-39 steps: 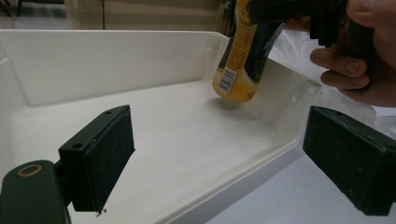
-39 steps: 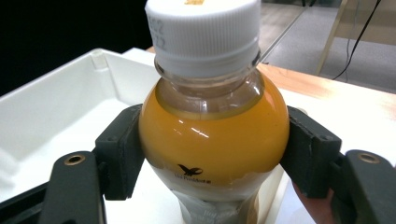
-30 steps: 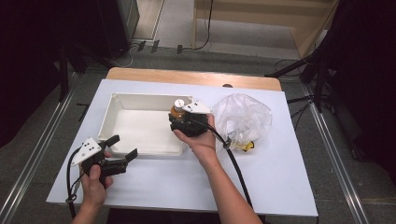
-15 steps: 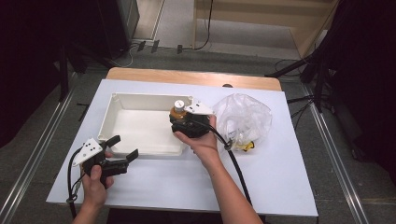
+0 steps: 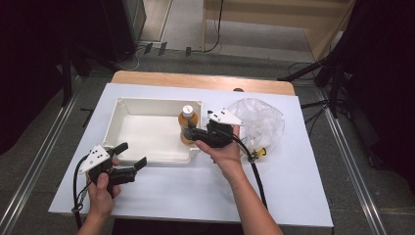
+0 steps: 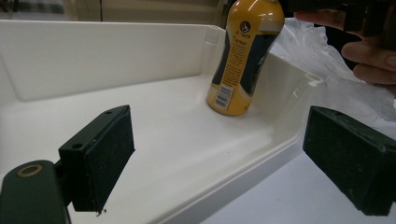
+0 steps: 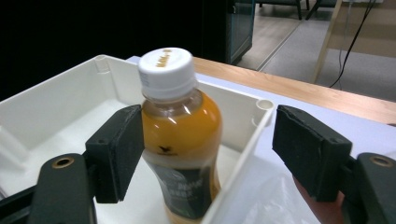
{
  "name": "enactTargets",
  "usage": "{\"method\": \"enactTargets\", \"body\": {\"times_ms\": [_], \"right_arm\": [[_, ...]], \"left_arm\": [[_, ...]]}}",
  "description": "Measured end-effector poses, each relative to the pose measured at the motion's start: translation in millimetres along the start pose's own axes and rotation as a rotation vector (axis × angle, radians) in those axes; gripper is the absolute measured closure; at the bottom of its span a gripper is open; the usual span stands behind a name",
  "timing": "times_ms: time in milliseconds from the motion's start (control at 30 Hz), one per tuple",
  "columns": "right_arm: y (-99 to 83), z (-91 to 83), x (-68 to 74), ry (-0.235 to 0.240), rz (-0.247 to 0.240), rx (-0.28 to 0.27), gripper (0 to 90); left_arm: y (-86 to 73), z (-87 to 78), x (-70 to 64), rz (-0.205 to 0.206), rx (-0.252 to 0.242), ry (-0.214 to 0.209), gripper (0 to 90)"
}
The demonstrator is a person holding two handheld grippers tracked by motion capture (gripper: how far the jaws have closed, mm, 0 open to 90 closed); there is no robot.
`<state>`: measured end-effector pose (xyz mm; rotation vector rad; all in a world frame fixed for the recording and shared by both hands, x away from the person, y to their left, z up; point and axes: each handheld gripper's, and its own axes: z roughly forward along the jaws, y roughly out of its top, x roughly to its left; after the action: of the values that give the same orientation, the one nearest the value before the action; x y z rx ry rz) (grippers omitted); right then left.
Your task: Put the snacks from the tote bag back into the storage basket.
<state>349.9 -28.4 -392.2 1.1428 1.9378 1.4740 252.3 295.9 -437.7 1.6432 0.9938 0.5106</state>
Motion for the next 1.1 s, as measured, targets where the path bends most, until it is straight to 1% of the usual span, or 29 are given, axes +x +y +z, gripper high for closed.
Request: {"method": "enactTargets", "body": {"times_ms": [100, 367, 533, 667, 833, 933, 1000, 1100], "right_arm": [[-1.3, -6.8, -6.5, 0.003, 0.025, -0.010, 27.0], [-5.0, -24.8, -19.8, -0.015, 0.034, -0.048, 27.5], [-9.6, -33.7, -26.5, -0.022, 0.031, -0.054, 26.7], [-14.2, -41.0, -31.5, -0.017, 0.028, -0.063, 25.8], [-20.4, -50.8, -38.8, -0.032, 0.032, -0.064, 22.4], [-25.3, -55.3, -43.7, -0.051, 0.036, -0.055, 18.1], [-27.9, -58.0, -46.1, -0.050, 0.044, -0.049, 15.9], [-30.1, -63.4, -48.0, -0.051, 0.039, -0.054, 15.2]], "left_arm": [[-0.1, 0.4, -0.6, 0.004, 0.002, 0.001, 9.5], [-1.5, 2.3, -2.0, 0.009, 0.012, -0.003, 9.5], [-1.5, 2.4, -1.5, 0.010, 0.011, 0.002, 9.5], [-1.4, 1.4, -0.2, 0.011, 0.011, 0.010, 9.5], [-1.7, 1.5, 0.3, 0.011, 0.014, 0.015, 9.5], [-1.9, 1.9, -0.1, 0.014, 0.015, 0.013, 9.5], [-2.1, 2.2, -0.4, 0.017, 0.017, 0.015, 9.5], [-2.5, 2.5, -0.7, 0.017, 0.019, 0.015, 9.5]]}}
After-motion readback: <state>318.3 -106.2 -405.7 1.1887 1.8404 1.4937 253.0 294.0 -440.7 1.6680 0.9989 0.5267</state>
